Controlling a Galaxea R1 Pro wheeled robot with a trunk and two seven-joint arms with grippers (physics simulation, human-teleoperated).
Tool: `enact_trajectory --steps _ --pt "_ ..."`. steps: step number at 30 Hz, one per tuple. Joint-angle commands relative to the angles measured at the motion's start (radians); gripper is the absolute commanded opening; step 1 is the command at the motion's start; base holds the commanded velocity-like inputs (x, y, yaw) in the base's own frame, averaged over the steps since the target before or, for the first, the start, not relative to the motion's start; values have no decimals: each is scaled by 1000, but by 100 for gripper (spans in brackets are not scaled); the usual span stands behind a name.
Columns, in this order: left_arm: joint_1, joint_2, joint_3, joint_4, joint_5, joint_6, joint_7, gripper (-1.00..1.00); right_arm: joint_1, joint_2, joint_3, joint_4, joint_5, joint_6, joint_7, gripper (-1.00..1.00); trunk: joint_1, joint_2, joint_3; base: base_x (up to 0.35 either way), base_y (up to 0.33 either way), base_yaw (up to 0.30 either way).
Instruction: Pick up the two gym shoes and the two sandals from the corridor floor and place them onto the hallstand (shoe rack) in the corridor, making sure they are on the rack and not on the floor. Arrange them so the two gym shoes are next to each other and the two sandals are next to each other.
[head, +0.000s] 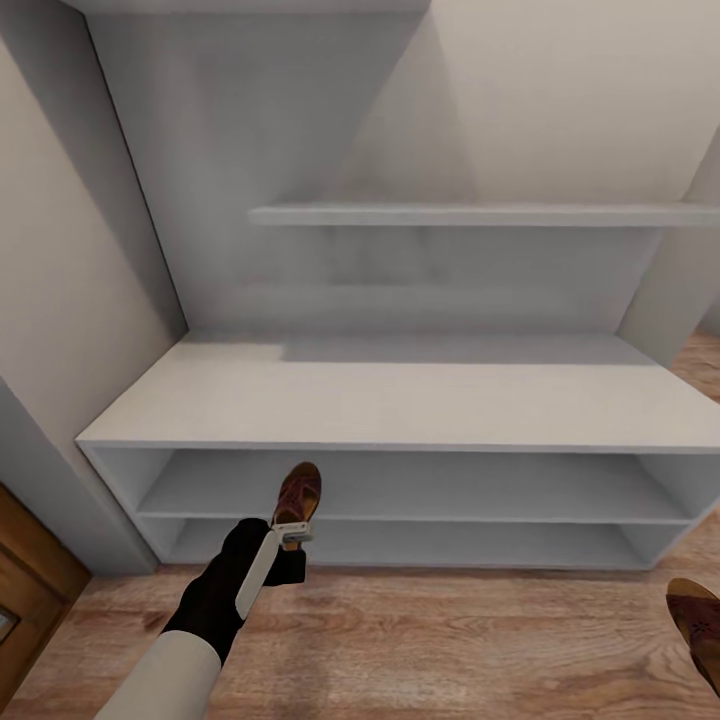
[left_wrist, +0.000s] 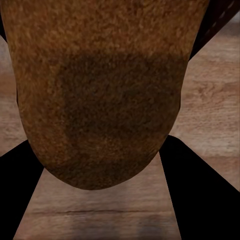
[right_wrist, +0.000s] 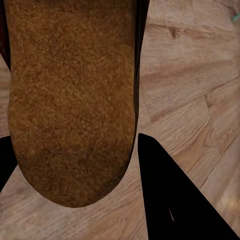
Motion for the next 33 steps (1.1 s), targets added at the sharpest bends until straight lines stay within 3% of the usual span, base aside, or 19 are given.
enact_trajectory --steps 1,24,33 --pt "0 0 0 0 0 0 0 -100 0 0 0 0 -3 -2 -1 -100 0 0 0 55 0 0" --pt "0 0 1 0 2 -1 0 -100 1 -8 -2 7 -2 6 -14 -100 0 0 0 74 0 0" --pt "0 0 1 0 3 0 0 -100 41 -6 3 33 3 106 -28 -100 0 0 0 4 0 0"
